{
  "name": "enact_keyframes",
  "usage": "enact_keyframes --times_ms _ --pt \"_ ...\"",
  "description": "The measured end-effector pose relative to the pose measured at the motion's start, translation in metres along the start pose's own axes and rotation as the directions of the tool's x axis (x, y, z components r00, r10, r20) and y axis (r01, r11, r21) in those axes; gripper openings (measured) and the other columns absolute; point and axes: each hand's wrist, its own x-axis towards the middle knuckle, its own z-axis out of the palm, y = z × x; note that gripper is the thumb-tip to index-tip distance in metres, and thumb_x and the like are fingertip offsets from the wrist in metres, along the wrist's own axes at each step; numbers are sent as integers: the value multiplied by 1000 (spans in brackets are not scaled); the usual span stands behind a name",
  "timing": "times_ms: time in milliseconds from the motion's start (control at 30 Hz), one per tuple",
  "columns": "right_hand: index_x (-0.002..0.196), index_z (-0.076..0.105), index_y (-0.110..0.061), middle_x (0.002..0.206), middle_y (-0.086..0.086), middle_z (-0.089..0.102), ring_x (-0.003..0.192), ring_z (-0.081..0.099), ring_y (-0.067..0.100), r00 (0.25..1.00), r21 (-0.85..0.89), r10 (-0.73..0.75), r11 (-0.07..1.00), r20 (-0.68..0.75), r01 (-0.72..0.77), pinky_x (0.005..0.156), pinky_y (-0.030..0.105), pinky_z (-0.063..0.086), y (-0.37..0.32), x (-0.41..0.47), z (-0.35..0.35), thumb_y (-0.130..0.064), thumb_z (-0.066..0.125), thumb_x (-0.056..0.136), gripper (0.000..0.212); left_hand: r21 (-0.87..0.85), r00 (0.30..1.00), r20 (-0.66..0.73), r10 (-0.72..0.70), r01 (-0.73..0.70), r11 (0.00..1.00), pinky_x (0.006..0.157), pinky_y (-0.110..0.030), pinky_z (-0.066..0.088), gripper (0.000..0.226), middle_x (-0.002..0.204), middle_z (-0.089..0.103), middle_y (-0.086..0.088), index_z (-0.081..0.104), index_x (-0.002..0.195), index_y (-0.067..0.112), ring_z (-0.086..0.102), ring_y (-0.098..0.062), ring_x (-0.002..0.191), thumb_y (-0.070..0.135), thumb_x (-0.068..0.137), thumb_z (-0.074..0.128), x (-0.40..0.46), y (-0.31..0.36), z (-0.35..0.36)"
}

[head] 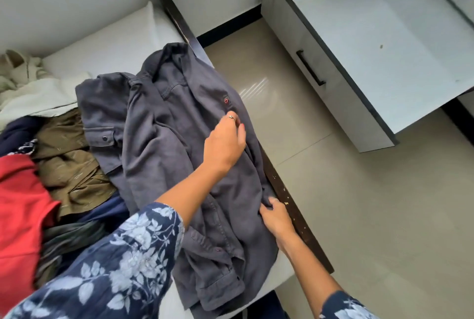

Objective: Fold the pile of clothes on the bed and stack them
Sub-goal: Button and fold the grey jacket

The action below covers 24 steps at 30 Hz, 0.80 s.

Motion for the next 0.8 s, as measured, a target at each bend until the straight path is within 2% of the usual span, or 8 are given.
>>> enact_keyframes --times_ms 167,333,433,500,600,667,733,800 --pt "92 62 -7 90 10 58 91 57 34 816 -272 -441 893 -374 359 69 32 35 -46 -44 -6 -28 55 96 22 72 901 376 -216 204 976 71 -35 55 70 62 68 -9 55 61 8 68 -28 66 67 91 31 -20 15 -31" --pt "81 59 -10 81 9 65 79 58 34 565 -371 -657 751 -500 546 67 38 43 -104 -91 -8 -30 51 93 24 -117 546 785 -293 595 795 70 -32 58 91 82 73 -16 65 94 1 71 -23 68 83 78 30 -18 43 -80" --pt "85 63 -12 86 6 65 85 58 26 518 -455 -825 560 -226 692 75 39 47 -128 -108 -5 -26 50 91 20 -274 588 772 -242 651 708 64 -34 58 65 71 67 -3 62 95 8 64 -14 56 70 75 59 -20 44 -104" --pt "92 65 -9 95 7 65 94 58 23 462 -407 -887 434 -33 804 86 39 47 -132 -116 -2 -17 49 93 18 -287 664 710 -235 577 764 53 -27 53 37 65 62 0 60 92 9 59 -9 50 43 82 70 -23 37 -108" --pt "98 61 -6 109 3 57 105 50 14 370 -378 -911 413 -185 828 96 23 39 -111 -123 4 -8 53 93 10 -383 791 542 -282 532 756 50 -20 43 2 71 57 -3 58 89 13 54 -13 60 12 87 58 -21 24 -114" --pt "103 55 -6 108 2 51 102 48 14 526 -340 -798 602 -294 722 90 23 39 -79 -112 9 -9 53 93 11 -463 858 407 -314 490 738 48 -16 38 16 72 56 0 57 77 15 52 -15 70 5 85 49 -16 19 -123" --pt "121 50 -5 122 7 48 115 49 23 825 -325 -537 823 -175 467 93 25 38 -38 -84 12 -12 54 94 28 -516 896 277 -346 442 734 44 -13 36 25 69 56 4 58 68 19 49 -12 67 2 82 45 -11 13 -136" --pt "143 31 -4 145 11 37 133 39 29 957 -417 -288 875 -40 246 107 31 35 -4 -52 9 -15 60 91 60 -580 907 189 -377 413 702 47 -17 36 26 67 54 2 57 67 19 47 -13 62 1 79 42 -1 5 -149"
